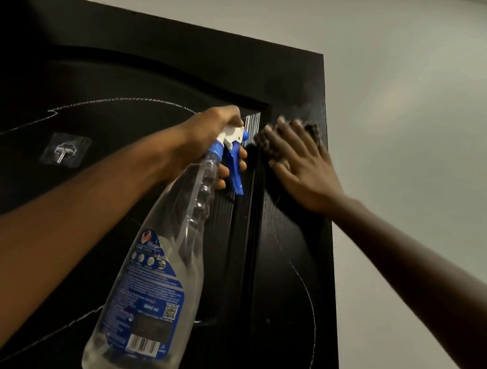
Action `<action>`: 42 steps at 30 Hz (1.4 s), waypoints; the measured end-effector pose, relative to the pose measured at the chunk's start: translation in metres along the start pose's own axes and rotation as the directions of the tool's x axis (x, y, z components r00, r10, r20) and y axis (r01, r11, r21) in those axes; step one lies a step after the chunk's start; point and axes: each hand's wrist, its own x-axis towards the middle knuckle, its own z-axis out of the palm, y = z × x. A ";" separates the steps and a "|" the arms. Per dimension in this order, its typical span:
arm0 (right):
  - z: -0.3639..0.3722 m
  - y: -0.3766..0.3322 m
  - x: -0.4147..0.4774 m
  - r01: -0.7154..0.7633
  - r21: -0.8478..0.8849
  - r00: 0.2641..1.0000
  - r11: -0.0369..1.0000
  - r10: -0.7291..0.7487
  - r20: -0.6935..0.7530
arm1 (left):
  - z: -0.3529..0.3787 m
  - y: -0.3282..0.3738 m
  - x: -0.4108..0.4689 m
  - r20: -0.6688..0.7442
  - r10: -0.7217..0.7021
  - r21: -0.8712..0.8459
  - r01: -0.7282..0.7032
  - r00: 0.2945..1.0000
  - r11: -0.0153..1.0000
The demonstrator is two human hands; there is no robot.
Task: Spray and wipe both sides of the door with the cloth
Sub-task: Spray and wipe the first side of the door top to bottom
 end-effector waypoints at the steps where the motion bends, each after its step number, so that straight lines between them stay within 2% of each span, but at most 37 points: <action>1: 0.005 -0.013 -0.025 0.074 -0.031 0.997 0.997 -0.074 -0.011 | -0.003 0.000 -0.004 0.004 0.002 -0.018 -0.002 1.000 1.000; 4: 0.021 -0.026 -0.083 0.279 -0.109 0.959 0.954 -0.282 -0.019 | -0.009 -0.003 -0.013 -0.012 -0.005 -0.049 0.005 1.000 0.999; 6: 0.017 -0.011 -0.081 0.310 -0.116 0.950 0.944 -0.313 -0.012 | -0.013 -0.006 -0.014 -0.025 -0.015 -0.029 0.014 1.000 0.999; 8: 0.009 0.008 -0.048 0.201 -0.114 0.979 0.973 -0.204 -0.021 | -0.017 -0.009 -0.013 -0.031 -0.029 -0.001 0.029 0.999 1.000; 11: -0.010 0.033 0.014 -0.122 -0.058 0.992 0.991 0.120 -0.038 | -0.018 -0.012 -0.010 -0.034 -0.050 0.006 0.050 0.998 0.999; 12: -0.012 0.036 0.025 -0.189 -0.050 0.981 0.981 0.188 -0.038 | -0.017 -0.012 -0.009 -0.034 -0.046 -0.001 0.046 0.998 0.999; 14: -0.008 0.025 0.025 -0.237 -0.035 0.970 0.971 0.235 -0.058 | -0.016 -0.012 -0.009 -0.030 -0.031 -0.035 0.030 0.999 0.999; 17: 0.009 -0.012 -0.026 -0.129 -0.046 0.990 0.991 0.126 -0.064 | -0.016 -0.012 -0.010 -0.022 -0.022 -0.062 0.021 1.000 0.998; 21: 0.023 -0.033 -0.098 0.201 -0.107 0.980 0.974 -0.201 0.011 | -0.015 -0.012 -0.012 -0.031 -0.011 -0.021 0.010 0.999 1.000; 23: 0.017 -0.022 -0.095 0.238 -0.084 0.971 0.968 -0.234 0.050 | -0.016 -0.012 -0.012 -0.040 -0.014 0.037 0.015 0.999 0.999; 25: 0.009 -0.013 -0.070 0.167 -0.059 0.986 0.984 -0.165 0.033 | -0.017 -0.012 -0.012 -0.057 -0.014 0.078 0.018 0.998 0.997; 27: 0.002 -0.006 -0.038 0.022 -0.042 1.000 0.999 -0.022 0.005 | -0.019 -0.012 -0.013 -0.078 -0.012 0.085 0.018 0.997 0.996; 30: 0.002 -0.008 -0.001 -0.126 0.013 0.992 0.992 0.126 -0.027 | -0.026 -0.011 -0.016 -0.105 -0.007 0.085 0.016 0.994 0.996; 38: 0.005 -0.029 0.028 -0.248 0.236 0.957 0.939 0.275 -0.089 | -0.061 -0.008 -0.028 -0.170 -0.048 0.106 0.066 0.984 0.992; 42: 0.006 -0.053 0.061 -0.220 0.222 0.968 0.950 0.240 -0.066 | -0.079 -0.012 -0.038 -0.194 -0.065 0.152 0.095 0.979 0.984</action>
